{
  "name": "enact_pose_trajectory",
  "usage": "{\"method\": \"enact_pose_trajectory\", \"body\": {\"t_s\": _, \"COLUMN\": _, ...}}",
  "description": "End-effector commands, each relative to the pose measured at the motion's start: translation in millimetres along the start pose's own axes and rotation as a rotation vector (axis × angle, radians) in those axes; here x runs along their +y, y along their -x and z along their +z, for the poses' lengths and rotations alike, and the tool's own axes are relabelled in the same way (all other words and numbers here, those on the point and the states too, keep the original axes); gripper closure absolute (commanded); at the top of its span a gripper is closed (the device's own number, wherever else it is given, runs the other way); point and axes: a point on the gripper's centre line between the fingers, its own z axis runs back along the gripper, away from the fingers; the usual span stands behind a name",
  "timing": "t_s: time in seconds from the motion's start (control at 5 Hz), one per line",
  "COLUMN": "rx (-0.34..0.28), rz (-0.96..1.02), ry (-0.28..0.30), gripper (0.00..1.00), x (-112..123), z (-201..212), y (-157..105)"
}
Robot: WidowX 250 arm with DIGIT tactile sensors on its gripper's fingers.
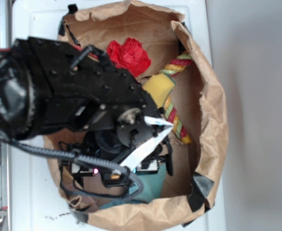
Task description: Grab the blue cloth.
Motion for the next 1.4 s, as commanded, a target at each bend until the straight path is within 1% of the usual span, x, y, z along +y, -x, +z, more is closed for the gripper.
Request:
{"method": "enact_pose_trajectory", "body": {"t_s": 0.0, "rx": -0.047, "rz": -0.059, "ry": 0.023, "gripper": 0.00, "x": -16.0, "z": -9.7, "y": -16.9}}
{"method": "enact_pose_trajectory", "body": {"t_s": 0.2, "rx": -0.140, "rz": -0.022, "ry": 0.044, "gripper": 0.00, "x": -18.9, "z": -7.5, "y": -20.6}}
{"method": "enact_pose_trajectory", "body": {"t_s": 0.4, "rx": -0.208, "rz": 0.001, "ry": 0.006, "gripper": 0.00, "x": -27.9, "z": 12.1, "y": -30.3}}
{"method": "enact_pose_trajectory", "body": {"t_s": 0.6, "rx": -0.203, "rz": 0.004, "ry": -0.047, "gripper": 0.00, "x": -32.3, "z": 27.3, "y": -32.3}}
{"method": "enact_pose_trajectory", "body": {"t_s": 0.8, "rx": -0.212, "rz": 0.021, "ry": -0.065, "gripper": 0.00, "x": 18.8, "z": 46.0, "y": -38.6}}
{"method": "enact_pose_trajectory", "body": {"t_s": 1.0, "rx": -0.227, "rz": 0.052, "ry": -0.103, "gripper": 0.00, "x": 44.1, "z": 49.7, "y": -34.5}}
{"method": "enact_pose_trajectory", "body": {"t_s": 1.2, "rx": -0.247, "rz": 0.028, "ry": -0.086, "gripper": 0.00, "x": 57.7, "z": 42.0, "y": -37.9}}
